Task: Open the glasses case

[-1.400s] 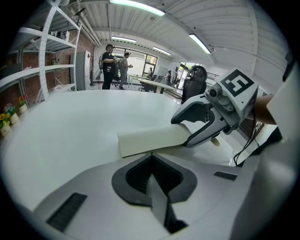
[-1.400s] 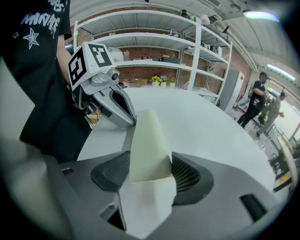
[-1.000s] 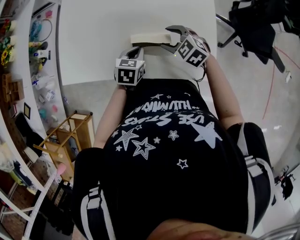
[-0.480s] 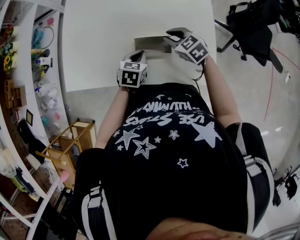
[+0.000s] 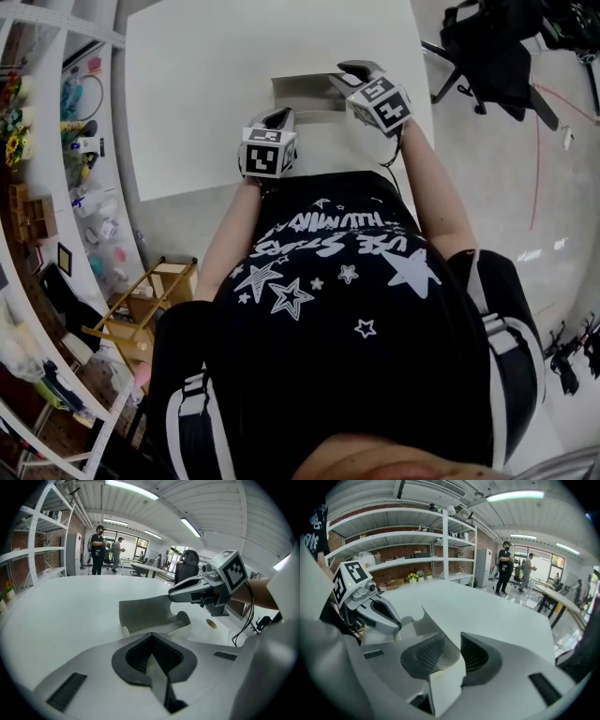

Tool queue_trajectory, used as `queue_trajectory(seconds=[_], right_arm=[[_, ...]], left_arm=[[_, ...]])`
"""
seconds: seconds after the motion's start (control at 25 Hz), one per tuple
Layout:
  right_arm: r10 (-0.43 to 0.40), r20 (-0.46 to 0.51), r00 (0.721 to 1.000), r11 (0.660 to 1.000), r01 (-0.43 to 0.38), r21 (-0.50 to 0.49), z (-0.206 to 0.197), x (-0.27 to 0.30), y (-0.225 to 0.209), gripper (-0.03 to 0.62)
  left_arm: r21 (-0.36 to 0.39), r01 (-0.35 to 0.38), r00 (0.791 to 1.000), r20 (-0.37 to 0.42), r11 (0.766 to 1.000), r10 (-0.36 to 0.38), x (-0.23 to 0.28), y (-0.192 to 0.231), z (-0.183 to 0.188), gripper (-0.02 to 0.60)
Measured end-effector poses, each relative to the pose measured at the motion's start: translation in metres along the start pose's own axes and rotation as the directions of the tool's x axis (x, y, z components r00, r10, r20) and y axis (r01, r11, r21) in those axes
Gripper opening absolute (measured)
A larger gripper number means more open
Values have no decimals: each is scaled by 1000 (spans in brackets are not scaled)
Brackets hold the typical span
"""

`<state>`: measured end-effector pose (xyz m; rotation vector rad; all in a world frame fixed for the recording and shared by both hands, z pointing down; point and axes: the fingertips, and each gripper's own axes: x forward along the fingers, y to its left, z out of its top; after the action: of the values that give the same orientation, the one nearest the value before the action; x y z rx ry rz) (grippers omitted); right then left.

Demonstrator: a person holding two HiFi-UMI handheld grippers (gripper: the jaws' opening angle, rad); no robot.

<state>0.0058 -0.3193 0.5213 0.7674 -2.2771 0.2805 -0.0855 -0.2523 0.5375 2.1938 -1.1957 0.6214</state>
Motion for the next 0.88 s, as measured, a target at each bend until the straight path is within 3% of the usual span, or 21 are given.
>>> queue_trajectory(seconds=[0.2,0.32,0.52,0.68,0.88], right_arm=[[-138,67,988,985,130,112,-4,-25,7,100],[-273,150,950,935,226,273,-8,-56,-7,99],[-421,237,876,836,273,476,-14,-108,-19,98],[-439,295,849,832,260,491,-22,-132,0,98],[-375,354,857,859,178,480,-42,-156,38,97]], left_arm=[[-29,57,998,26,998,-57,0,5,2,12],[-55,97,995,39,994,-95,-2,1,1,12],[-62,127,989,83,990,-122,-18,-8,2,12],[-62,131,985,122,989,-123,-44,-18,1,12],[-42,126,981,156,991,-118,-73,-47,-10,12]])
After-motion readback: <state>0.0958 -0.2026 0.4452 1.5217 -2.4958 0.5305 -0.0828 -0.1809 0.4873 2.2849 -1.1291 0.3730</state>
